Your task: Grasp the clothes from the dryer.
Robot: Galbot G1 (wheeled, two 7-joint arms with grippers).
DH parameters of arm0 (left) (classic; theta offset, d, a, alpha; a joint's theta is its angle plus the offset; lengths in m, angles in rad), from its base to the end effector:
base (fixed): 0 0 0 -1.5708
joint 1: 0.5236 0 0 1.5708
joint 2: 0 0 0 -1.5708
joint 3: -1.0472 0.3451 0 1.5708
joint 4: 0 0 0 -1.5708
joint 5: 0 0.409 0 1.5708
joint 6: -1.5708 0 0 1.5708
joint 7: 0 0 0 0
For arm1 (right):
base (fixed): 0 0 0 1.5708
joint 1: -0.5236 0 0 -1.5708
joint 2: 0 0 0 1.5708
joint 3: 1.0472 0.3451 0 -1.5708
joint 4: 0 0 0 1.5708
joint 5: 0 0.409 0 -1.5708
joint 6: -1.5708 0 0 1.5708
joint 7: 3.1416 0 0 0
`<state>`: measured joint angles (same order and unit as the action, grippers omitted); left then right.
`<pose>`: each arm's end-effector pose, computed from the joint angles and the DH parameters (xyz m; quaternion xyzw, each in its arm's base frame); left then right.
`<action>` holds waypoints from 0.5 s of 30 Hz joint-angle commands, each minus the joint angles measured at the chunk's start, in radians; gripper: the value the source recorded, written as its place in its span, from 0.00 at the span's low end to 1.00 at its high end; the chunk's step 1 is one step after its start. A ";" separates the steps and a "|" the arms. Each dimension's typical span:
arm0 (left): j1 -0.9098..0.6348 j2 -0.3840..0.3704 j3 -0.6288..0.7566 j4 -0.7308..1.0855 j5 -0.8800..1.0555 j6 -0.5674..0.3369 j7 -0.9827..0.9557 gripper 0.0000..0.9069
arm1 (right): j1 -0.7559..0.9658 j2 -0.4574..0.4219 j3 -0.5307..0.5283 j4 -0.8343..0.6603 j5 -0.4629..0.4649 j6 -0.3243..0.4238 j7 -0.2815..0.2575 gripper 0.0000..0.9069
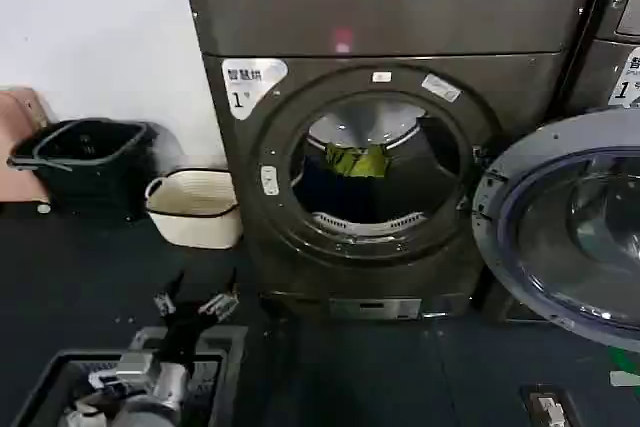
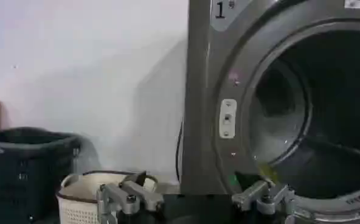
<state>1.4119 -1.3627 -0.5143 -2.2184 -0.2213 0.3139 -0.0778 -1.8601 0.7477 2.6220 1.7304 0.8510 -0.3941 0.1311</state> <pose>0.2702 0.0173 -0.2068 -0.0330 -0.9991 0.0087 0.0236 -0.0923 -0.4426 0.1926 0.5749 0.7530 -0.1571 0.2789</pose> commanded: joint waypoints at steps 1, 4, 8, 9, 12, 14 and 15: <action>0.003 -0.008 0.004 0.000 0.037 -0.021 0.037 1.00 | 0.009 0.015 -0.021 0.004 0.038 0.063 -0.017 1.00; 0.003 -0.012 0.007 -0.002 0.045 -0.022 0.040 1.00 | 0.020 0.018 -0.029 0.017 0.040 0.067 -0.017 1.00; 0.003 -0.012 0.004 -0.002 0.044 -0.024 0.040 1.00 | 0.021 0.016 -0.029 0.013 0.039 0.075 -0.016 1.00; 0.003 -0.011 0.003 -0.002 0.044 -0.025 0.039 1.00 | 0.021 0.016 -0.028 0.012 0.039 0.077 -0.016 1.00; -0.002 -0.011 0.001 -0.001 0.042 -0.026 0.036 1.00 | 0.021 0.016 -0.023 0.012 0.039 0.077 -0.018 1.00; -0.008 -0.013 0.003 0.000 0.042 -0.025 0.033 1.00 | 0.022 0.017 -0.023 0.013 0.039 0.079 -0.018 1.00; -0.010 -0.015 0.004 0.001 0.042 -0.025 0.032 1.00 | 0.023 0.017 -0.024 0.013 0.039 0.080 -0.018 1.00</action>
<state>1.4088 -1.3737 -0.5136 -2.2188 -0.1895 0.2928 -0.0500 -1.8393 0.7618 2.6027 1.7398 0.8792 -0.3296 0.1188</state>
